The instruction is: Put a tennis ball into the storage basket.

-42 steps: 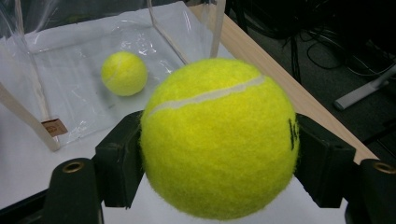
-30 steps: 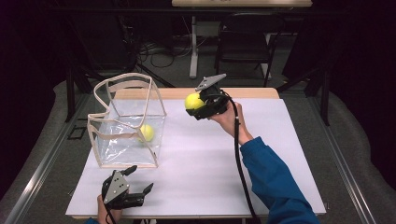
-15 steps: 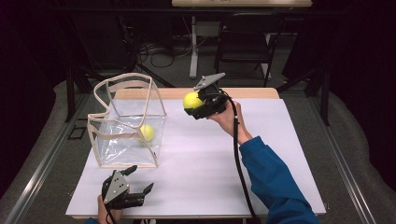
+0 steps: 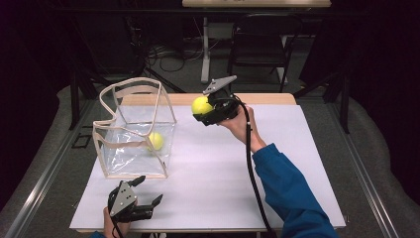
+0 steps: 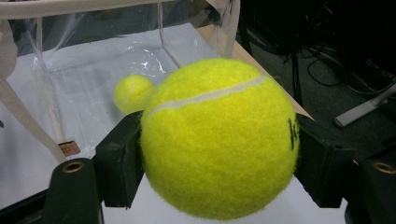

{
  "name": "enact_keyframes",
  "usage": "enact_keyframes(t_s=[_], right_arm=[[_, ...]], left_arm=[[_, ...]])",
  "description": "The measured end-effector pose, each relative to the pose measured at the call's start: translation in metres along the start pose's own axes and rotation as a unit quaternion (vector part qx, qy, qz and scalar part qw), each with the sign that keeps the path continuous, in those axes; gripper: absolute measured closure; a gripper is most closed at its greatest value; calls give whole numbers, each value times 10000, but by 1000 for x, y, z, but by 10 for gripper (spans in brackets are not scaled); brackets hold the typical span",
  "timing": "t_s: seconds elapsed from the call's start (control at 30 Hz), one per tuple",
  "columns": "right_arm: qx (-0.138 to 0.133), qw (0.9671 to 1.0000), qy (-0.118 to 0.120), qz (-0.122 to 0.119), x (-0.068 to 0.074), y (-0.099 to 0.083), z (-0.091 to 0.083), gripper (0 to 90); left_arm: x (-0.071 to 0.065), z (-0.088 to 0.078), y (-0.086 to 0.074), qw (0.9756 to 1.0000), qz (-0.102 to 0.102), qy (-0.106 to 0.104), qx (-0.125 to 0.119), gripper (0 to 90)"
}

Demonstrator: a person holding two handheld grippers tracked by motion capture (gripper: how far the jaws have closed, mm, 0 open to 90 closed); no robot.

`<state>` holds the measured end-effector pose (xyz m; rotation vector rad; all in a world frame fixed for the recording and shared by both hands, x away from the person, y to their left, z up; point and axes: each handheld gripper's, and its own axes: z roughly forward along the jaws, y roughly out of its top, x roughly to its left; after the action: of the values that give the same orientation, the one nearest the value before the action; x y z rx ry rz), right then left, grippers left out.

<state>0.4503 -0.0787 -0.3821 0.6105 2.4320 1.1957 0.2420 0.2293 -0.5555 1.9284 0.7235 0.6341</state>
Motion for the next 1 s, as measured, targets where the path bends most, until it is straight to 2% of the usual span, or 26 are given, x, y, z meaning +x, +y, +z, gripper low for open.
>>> enact_keyframes(t_s=[0.37,1.0], right_arm=[[-53,9999,55,-99,5,12,3,262],[-75,9998,85,-176,5,23,5,263]], left_arm=[[0,1,0,10000,35,-13,15,161],[0,1,0,10000,22,-16,2,161]])
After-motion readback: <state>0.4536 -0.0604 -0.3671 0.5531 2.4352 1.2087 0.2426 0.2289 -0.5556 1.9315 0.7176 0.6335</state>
